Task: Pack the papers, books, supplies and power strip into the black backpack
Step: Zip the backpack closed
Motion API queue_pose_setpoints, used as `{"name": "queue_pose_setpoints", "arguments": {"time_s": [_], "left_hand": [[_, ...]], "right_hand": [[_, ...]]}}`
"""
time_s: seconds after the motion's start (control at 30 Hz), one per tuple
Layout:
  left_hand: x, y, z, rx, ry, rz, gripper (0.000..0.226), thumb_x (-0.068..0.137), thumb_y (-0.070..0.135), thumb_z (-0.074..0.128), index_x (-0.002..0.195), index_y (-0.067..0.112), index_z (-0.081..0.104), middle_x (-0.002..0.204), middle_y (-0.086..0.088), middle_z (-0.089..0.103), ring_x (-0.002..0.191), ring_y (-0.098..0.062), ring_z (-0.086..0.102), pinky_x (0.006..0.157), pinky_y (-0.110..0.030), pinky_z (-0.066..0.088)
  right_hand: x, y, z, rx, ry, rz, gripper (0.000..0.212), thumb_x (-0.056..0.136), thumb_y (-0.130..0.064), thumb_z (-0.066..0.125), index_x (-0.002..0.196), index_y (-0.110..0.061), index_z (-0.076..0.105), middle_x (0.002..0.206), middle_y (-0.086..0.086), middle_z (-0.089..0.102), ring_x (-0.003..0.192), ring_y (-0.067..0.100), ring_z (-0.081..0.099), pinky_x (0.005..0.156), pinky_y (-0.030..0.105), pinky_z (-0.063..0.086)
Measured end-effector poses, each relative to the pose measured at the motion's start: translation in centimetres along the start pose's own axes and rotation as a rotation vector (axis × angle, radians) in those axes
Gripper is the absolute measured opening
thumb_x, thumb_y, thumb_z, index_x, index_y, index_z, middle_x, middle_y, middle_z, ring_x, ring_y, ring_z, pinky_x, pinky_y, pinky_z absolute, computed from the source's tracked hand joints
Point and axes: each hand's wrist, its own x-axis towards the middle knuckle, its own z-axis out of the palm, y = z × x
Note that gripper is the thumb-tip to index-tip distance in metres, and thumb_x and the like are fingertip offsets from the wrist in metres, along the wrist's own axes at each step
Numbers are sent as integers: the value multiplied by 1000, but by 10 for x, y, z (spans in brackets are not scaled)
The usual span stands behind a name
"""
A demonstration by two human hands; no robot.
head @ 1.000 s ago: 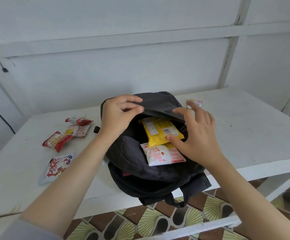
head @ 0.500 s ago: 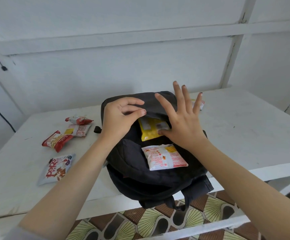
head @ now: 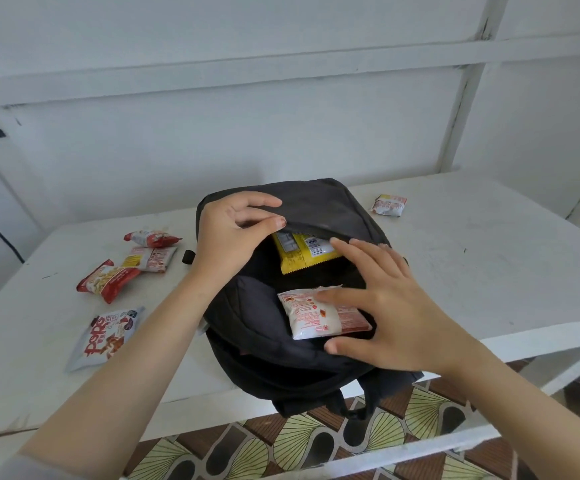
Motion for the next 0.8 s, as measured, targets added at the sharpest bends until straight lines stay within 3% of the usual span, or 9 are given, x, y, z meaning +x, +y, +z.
{"name": "queue_pose_setpoints", "arguments": {"time_s": [0.1,0.27,0.47,0.6,0.8], "left_hand": [[1,1,0,9,-9,-6,18,78,12,74,90,25,69,80,12,71,80,1,67,71,-6,47],[2,4,-1,25,-25,-17,17,78,11,73,92,19,70,81,13,70,80,4,65,70,-5,46],[5,6,-5,11,-28,-55,19,76,11,75,87,26,69,76,16,71,76,2,67,68,-6,47],[2,5,-6,-33,-27,-77,22,75,8,76,88,24,70,76,9,73,74,-6,69,72,-13,51],[-1,0,-4,-91,-20,-145,22,76,4,74,94,18,71,78,3,74,76,-10,70,73,-20,55]], "right_hand": [[-3,6,10,-91,0,18,49,79,-64,45,116,-38,65,156,9,18,143,28,10,111,61,14],[8,3,15,-5,189,-6,29,87,-46,51,93,-31,76,153,5,27,142,26,19,112,59,20],[43,-12,23,-106,489,69,9,79,-38,70,79,-31,76,148,11,35,137,33,28,110,60,16],[68,-20,34,-218,527,121,17,74,-34,75,67,-20,67,146,14,39,136,34,27,112,58,4],[90,-25,52,-288,585,191,35,70,-36,75,79,-9,55,139,21,45,132,36,30,109,61,8]]}}
